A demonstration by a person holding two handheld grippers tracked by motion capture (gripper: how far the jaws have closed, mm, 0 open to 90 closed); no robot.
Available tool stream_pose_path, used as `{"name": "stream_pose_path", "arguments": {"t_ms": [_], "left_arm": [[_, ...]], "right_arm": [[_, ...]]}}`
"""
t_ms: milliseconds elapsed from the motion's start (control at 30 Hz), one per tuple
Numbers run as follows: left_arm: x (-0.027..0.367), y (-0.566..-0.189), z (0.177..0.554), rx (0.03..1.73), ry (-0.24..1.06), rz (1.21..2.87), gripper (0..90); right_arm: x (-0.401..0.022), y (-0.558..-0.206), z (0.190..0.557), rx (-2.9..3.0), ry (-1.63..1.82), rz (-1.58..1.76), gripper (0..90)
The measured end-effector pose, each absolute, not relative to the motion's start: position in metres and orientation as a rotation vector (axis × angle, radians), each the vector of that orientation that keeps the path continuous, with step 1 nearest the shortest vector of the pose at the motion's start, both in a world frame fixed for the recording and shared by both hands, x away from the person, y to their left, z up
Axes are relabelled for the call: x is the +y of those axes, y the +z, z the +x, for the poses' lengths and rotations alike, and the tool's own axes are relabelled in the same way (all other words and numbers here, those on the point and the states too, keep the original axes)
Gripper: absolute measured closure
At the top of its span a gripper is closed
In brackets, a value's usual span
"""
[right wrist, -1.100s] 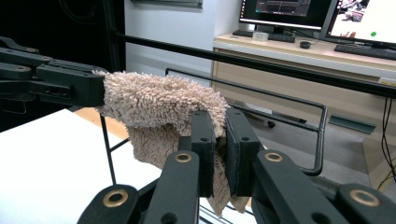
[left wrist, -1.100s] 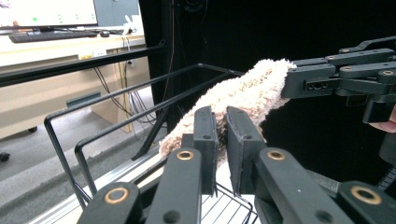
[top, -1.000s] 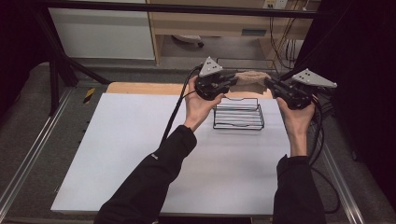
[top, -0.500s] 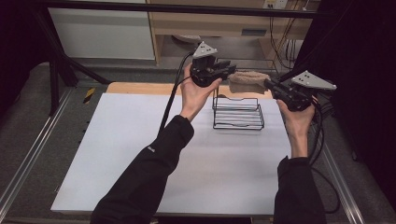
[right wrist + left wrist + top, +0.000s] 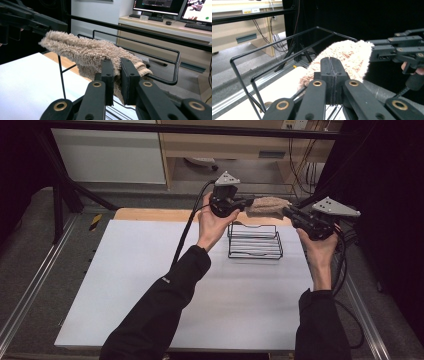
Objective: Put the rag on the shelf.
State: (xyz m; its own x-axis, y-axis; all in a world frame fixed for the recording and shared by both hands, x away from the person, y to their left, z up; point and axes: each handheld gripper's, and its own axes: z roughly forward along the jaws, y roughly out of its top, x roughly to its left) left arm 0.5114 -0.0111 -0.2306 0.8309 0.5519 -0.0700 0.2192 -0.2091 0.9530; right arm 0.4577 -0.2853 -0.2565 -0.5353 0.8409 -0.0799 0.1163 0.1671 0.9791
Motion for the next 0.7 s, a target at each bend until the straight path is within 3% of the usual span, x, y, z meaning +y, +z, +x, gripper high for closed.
{"name": "stream_pose_path", "arguments": {"t_ms": [233,433,600,700], "left_arm": [[-0.016,-0.239,0.508,0.573,0.375,1.826,89.7],[-0.017,-0.242,0.507,0.555,0.398,1.846,89.7],[-0.019,-0.246,0.506,0.541,0.415,1.875,89.8],[-0.02,-0.25,0.505,0.539,0.419,1.884,89.8]], "right_arm": [[-0.286,-0.256,0.454,1.81,1.418,0.913,75.3],[-0.29,-0.251,0.444,1.802,1.456,0.927,61.5],[-0.289,-0.242,0.441,1.787,1.492,0.92,61.7],[-0.283,-0.239,0.443,1.811,1.49,0.938,72.2]]}}
